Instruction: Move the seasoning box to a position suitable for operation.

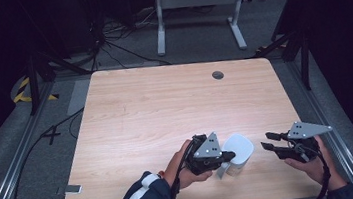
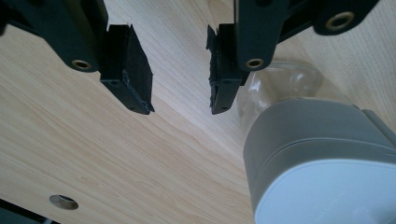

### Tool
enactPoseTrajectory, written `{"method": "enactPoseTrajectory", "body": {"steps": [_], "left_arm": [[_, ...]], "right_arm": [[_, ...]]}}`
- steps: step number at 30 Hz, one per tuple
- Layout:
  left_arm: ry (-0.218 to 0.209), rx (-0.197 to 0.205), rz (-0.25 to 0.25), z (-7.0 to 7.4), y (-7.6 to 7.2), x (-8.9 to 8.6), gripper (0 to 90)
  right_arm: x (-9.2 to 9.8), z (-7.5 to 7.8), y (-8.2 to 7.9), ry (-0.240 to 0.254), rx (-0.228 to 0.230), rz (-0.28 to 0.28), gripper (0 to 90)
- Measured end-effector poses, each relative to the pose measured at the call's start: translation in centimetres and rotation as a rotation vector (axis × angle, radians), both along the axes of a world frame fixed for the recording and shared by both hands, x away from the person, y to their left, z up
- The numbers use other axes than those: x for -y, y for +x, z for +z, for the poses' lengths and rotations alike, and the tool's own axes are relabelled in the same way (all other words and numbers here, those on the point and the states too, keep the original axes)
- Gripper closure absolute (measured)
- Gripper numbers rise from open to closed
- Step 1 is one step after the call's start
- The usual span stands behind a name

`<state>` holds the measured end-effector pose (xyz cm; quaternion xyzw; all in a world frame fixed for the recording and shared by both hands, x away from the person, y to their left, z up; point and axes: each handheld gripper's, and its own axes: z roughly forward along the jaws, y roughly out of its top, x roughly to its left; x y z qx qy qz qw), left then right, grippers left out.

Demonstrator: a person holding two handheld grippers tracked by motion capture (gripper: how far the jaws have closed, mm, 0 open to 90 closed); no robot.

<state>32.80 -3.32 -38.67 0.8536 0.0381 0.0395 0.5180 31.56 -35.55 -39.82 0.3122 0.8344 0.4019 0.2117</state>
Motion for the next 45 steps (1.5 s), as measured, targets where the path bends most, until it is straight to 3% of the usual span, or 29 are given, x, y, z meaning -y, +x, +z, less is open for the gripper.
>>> {"method": "enactPoseTrajectory", "body": {"steps": [6, 11, 16, 19, 21, 26, 29, 36, 41, 43, 45], "left_arm": [[-0.015, 0.008, -0.004, -0.2, 0.0, -0.3, 90.0], [-0.012, 0.009, -0.009, -0.2, -0.1, -0.4, 90.0], [-0.001, 0.048, -0.013, -0.2, -0.3, -0.5, 90.0], [-0.007, 0.054, -0.001, -0.3, -0.6, -0.4, 90.0], [-0.017, 0.044, -0.019, -0.4, -0.4, -0.4, 90.0], [-0.008, 0.047, -0.008, -0.3, -0.4, -0.3, 90.0], [-0.005, 0.059, -0.001, -0.2, -0.3, 0.2, 90.0], [-0.024, 0.018, 0.005, -0.4, 0.2, 0.3, 90.0], [-0.027, 0.010, 0.004, -0.4, 0.1, 0.1, 90.0], [-0.019, 0.031, 0.001, -0.3, 0.0, -0.2, 90.0], [-0.025, 0.028, -0.003, -0.4, 0.1, -0.4, 90.0]], "right_arm": [[-0.1, 0.4, -0.2, 0.003, 0.014, 0.009, 59.0], [-0.5, 0.8, -0.5, 0.036, 0.009, 0.044, 60.4], [-0.9, 1.0, -0.7, 0.033, 0.017, 0.058, 67.3], [-1.2, 1.1, -0.8, 0.041, 0.011, 0.084, 72.8], [-1.7, 1.1, -0.9, 0.041, 0.004, 0.110, 75.8], [-2.4, 0.8, -0.9, 0.007, 0.003, 0.113, 73.9], [-2.4, 0.6, -0.7, 0.007, -0.007, 0.109, 73.6], [-2.5, 0.5, -0.6, 0.000, -0.010, 0.110, 72.9], [-2.4, 0.4, -0.7, -0.004, -0.012, 0.106, 72.8], [-2.4, 0.4, -0.6, -0.004, -0.014, 0.105, 72.7], [-2.3, 0.4, -0.6, 0.000, -0.011, 0.104, 72.5]]}}
